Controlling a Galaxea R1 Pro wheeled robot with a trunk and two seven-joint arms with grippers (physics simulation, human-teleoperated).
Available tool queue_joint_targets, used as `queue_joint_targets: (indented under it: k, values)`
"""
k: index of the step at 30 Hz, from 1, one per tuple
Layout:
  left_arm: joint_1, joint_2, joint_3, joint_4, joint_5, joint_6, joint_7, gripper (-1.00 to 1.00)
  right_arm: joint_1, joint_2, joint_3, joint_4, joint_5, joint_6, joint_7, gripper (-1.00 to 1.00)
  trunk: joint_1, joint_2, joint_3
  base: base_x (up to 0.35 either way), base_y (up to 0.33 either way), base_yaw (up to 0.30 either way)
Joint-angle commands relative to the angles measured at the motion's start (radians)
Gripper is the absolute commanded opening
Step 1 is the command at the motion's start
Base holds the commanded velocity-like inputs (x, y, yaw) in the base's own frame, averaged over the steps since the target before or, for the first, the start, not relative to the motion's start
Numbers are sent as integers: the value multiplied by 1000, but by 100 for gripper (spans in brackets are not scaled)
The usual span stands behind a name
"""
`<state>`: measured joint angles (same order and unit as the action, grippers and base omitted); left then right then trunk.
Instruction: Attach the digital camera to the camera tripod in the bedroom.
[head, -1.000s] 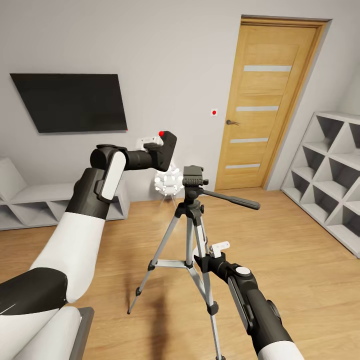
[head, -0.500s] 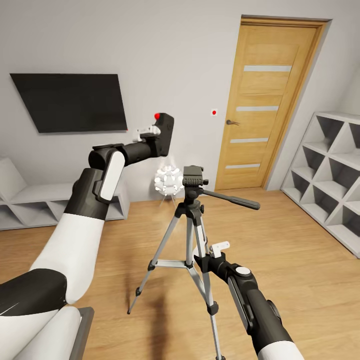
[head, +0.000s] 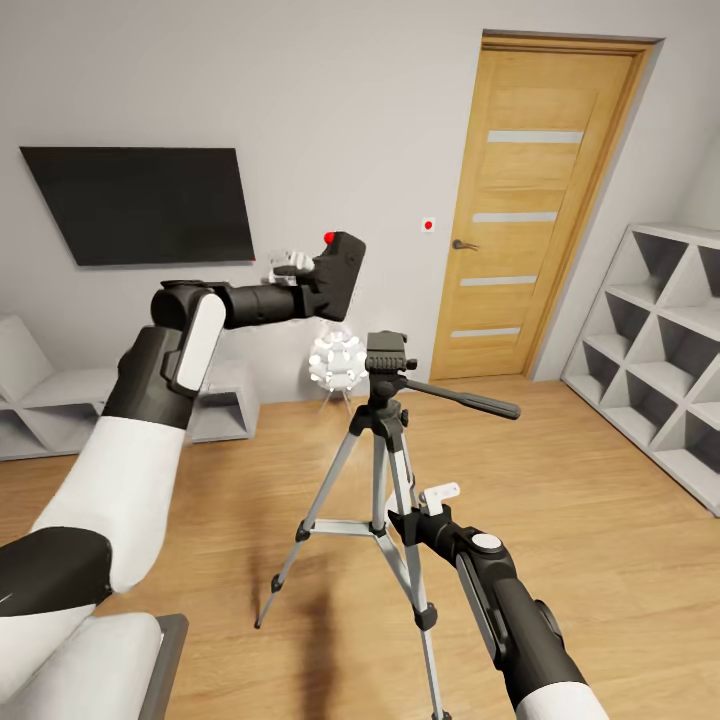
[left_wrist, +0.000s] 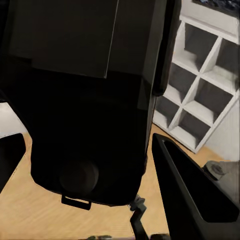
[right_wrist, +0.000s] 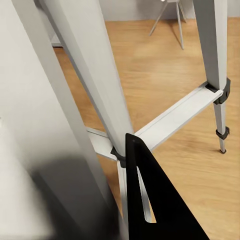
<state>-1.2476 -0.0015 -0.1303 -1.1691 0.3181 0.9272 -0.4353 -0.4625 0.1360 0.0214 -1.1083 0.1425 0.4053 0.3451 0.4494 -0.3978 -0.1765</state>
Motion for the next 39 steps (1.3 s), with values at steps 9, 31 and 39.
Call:
queue_joint_targets:
  k: [9, 31, 39]
  values:
    - [-201, 49, -53, 182, -108, -22, -269, -100, -1, 0, -1, -1, 8, 4, 5, -100, 1, -2, -2, 0, 0, 0]
    - [-217, 28, -95, 41, -393, -142, -499, -100, -1, 1, 0, -1, 7, 4, 5, -100, 1, -2, -2, 0, 0, 0]
    - [-236, 38, -184, 120, -491, -142, -839, -100, -1, 1, 0, -1, 6, 3, 5, -100, 1, -2, -2, 0, 0, 0]
